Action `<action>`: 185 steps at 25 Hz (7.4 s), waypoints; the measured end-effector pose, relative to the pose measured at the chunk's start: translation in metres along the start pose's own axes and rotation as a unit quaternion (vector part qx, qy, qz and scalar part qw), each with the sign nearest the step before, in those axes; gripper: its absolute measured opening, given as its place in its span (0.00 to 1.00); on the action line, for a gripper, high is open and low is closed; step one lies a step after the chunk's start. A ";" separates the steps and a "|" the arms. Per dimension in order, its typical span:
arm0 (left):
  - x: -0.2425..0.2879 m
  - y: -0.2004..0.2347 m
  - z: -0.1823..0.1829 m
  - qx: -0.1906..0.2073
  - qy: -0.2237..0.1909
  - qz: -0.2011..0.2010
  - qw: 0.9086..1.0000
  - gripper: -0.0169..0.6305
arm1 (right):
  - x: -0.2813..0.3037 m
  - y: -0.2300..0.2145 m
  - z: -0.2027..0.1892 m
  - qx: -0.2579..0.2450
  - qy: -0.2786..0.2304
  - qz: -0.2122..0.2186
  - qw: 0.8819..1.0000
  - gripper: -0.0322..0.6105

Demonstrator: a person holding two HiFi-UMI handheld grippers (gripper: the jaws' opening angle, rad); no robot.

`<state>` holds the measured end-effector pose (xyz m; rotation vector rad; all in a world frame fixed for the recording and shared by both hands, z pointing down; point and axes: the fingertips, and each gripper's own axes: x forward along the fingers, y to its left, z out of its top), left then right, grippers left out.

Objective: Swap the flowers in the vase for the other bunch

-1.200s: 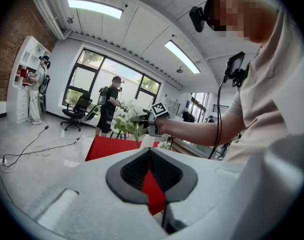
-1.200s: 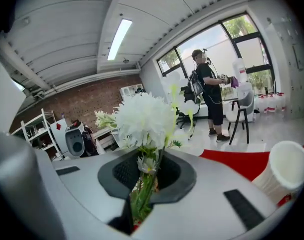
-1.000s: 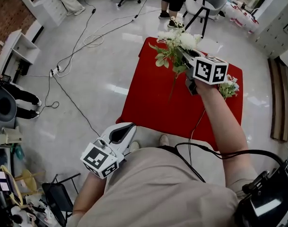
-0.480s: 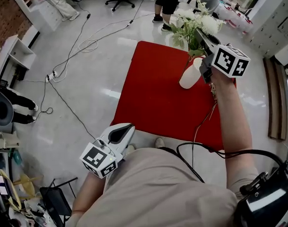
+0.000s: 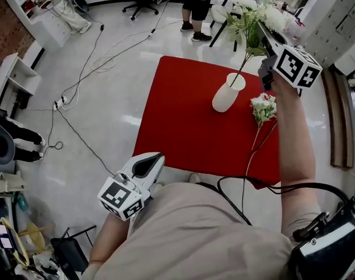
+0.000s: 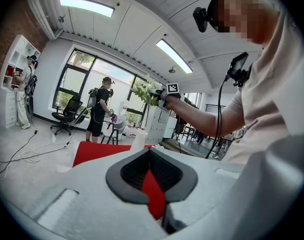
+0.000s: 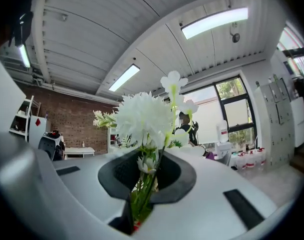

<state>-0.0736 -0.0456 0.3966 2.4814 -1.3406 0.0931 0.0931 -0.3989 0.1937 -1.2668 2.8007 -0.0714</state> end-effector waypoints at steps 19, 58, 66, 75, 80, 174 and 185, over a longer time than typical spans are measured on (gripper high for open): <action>0.026 -0.015 0.002 0.003 0.008 0.005 1.000 0.04 | -0.008 -0.041 -0.019 -0.044 -0.031 -0.023 0.998 0.13; 0.033 -0.023 -0.005 0.008 0.049 0.009 0.999 0.04 | -0.023 -0.002 -0.194 -0.060 0.019 0.005 0.998 0.16; 0.034 -0.021 -0.003 0.005 0.049 0.007 0.999 0.04 | -0.025 0.001 -0.206 -0.065 0.037 -0.004 0.997 0.23; 0.028 -0.021 -0.007 0.002 0.047 -0.003 0.999 0.04 | -0.030 0.002 -0.213 -0.057 0.063 -0.028 0.996 0.40; 0.023 -0.023 -0.008 -0.001 0.044 -0.008 0.999 0.04 | -0.035 0.004 -0.215 -0.057 0.079 -0.038 0.994 0.46; -0.138 0.022 -0.066 0.018 0.059 -0.137 0.989 0.04 | -0.271 0.353 -0.306 0.029 0.237 -0.012 0.971 0.07; -0.143 0.017 -0.070 0.015 0.056 -0.147 0.987 0.04 | -0.273 0.362 -0.308 0.028 0.242 -0.009 0.970 0.07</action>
